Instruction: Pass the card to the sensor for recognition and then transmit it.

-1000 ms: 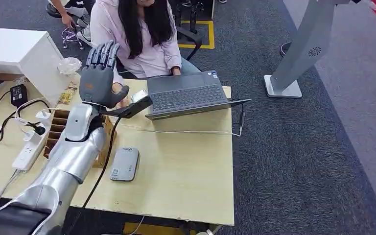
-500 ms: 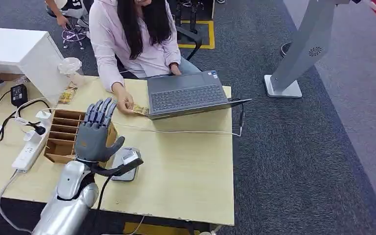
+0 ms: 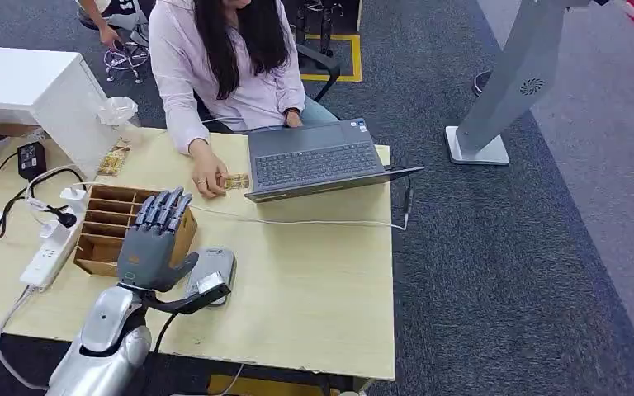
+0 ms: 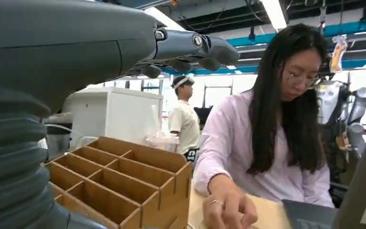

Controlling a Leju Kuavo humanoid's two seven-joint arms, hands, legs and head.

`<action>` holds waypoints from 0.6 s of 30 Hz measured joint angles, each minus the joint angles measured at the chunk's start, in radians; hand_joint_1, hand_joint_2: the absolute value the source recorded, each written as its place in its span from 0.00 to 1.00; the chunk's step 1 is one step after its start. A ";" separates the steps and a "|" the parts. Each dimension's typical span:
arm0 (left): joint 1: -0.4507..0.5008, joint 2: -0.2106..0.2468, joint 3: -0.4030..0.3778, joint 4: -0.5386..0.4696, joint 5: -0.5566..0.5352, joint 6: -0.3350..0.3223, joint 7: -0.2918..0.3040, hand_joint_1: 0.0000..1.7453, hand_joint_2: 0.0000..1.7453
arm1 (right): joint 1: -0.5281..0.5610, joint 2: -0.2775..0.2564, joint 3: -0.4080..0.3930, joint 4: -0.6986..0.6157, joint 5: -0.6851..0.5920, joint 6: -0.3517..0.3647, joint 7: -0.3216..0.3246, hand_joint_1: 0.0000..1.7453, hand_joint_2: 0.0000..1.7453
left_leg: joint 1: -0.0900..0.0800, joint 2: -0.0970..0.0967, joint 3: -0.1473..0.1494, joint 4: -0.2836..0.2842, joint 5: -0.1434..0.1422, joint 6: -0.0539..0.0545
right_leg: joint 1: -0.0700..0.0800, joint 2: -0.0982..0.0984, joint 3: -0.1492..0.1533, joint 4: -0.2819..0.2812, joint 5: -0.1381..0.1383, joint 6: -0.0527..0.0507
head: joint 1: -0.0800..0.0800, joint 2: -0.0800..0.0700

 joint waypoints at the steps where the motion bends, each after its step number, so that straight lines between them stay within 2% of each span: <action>1: 0.003 0.002 0.000 -0.002 -0.001 -0.002 0.000 0.00 1.00 | 0.000 0.000 -0.001 0.000 0.000 0.000 0.000 0.00 1.00 | 0.000 0.000 0.000 0.000 0.000 0.000 | 0.000 0.000 0.000 0.000 0.000 0.000 | 0.000 0.000; 7: 0.040 0.024 -0.020 -0.038 -0.026 -0.020 0.000 0.00 1.00 | 0.001 -0.001 -0.010 0.002 -0.011 0.001 0.011 0.00 1.00 | 0.000 0.000 0.000 0.000 0.000 0.000 | 0.000 0.000 0.000 0.000 0.000 0.000 | 0.000 0.000; 15: 0.185 0.073 -0.064 -0.171 -0.087 0.037 0.003 0.00 1.00 | 0.004 -0.005 -0.028 0.006 -0.033 -0.005 0.012 0.00 1.00 | 0.000 0.000 0.000 0.000 0.000 0.000 | 0.000 0.000 0.000 0.000 0.000 0.000 | 0.000 0.000; 18: 0.185 0.073 -0.064 -0.171 -0.087 0.037 0.003 0.00 1.00 | 0.004 -0.005 -0.028 0.006 -0.033 -0.005 0.012 0.00 1.00 | 0.000 0.000 0.000 0.000 0.000 0.000 | 0.000 0.000 0.000 0.000 0.000 0.000 | 0.000 0.000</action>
